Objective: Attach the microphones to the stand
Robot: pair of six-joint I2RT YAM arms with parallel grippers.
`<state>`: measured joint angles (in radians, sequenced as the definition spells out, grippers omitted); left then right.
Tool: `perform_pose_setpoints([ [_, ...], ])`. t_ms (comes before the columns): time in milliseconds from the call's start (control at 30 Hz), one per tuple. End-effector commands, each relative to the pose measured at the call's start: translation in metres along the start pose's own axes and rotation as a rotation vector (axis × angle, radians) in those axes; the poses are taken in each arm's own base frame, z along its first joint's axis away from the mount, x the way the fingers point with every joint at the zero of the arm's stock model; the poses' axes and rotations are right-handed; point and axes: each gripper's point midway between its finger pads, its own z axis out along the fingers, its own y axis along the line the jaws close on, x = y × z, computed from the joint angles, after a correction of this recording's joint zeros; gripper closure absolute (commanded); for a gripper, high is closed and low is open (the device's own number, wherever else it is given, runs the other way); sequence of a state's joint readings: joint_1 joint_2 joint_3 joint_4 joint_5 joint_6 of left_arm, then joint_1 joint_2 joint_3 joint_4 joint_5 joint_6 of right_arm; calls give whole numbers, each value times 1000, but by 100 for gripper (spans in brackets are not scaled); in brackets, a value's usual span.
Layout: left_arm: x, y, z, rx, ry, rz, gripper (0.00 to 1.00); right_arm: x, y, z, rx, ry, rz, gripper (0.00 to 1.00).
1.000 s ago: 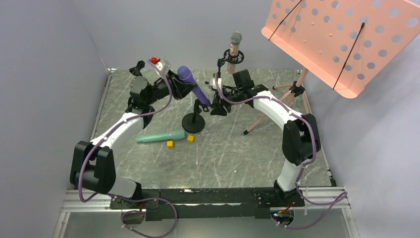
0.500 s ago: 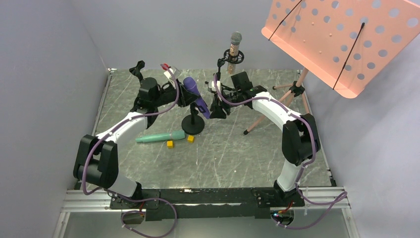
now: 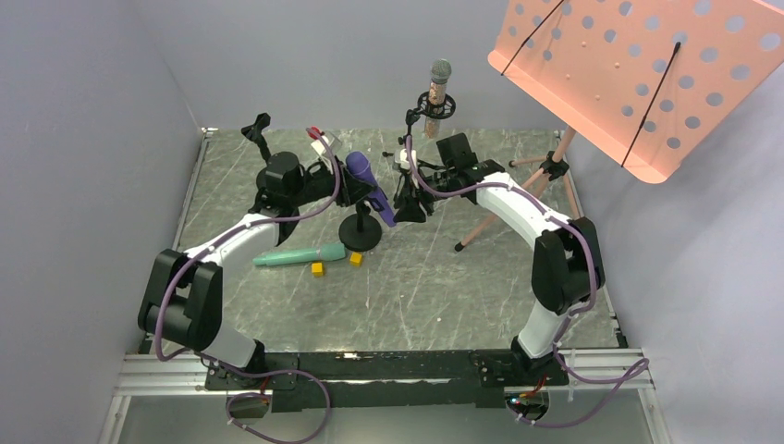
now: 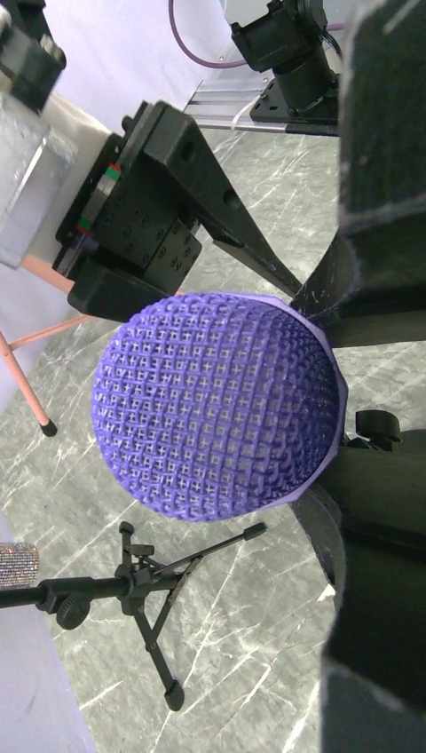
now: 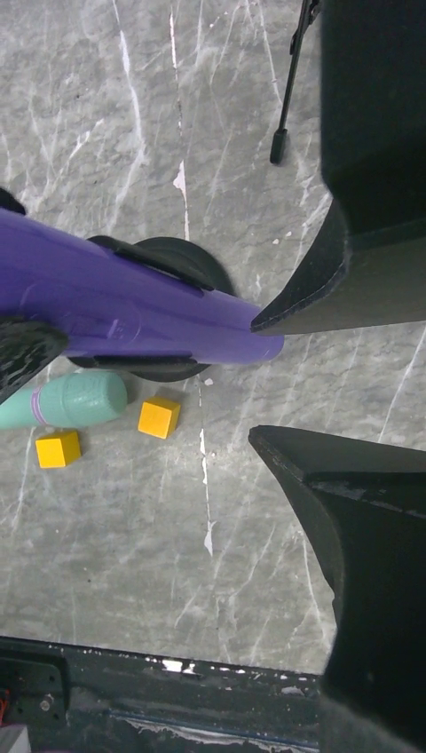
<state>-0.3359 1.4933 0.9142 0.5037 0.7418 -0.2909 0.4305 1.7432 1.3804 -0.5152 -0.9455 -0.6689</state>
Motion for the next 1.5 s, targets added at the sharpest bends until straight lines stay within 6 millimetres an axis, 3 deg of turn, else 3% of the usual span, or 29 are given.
perform_pose_setpoints([
  [0,82,31,-11,-120,204,-117,100,-18,12,-9,-21,-50,-29,53],
  [300,94,39,-10,-143,229,-137,100,-17,15,-9,-28,-61,-37,45],
  [500,78,34,-9,-144,201,-149,94,-16,16,-10,-26,-60,-39,44],
  [800,29,18,-13,-135,103,-128,32,-15,15,-12,-24,-68,-34,39],
  [1000,4,6,-22,-128,60,-110,23,-14,15,-13,-22,-69,-27,36],
  [1233,-16,-16,-54,-172,21,-37,17,-13,14,-14,-20,-58,-24,29],
  [1333,-30,-30,-80,-202,-14,8,14,-18,9,-15,6,-57,-33,21],
  [1467,-45,-55,-117,-200,-59,22,1,-36,-3,-17,60,-14,-61,6],
])
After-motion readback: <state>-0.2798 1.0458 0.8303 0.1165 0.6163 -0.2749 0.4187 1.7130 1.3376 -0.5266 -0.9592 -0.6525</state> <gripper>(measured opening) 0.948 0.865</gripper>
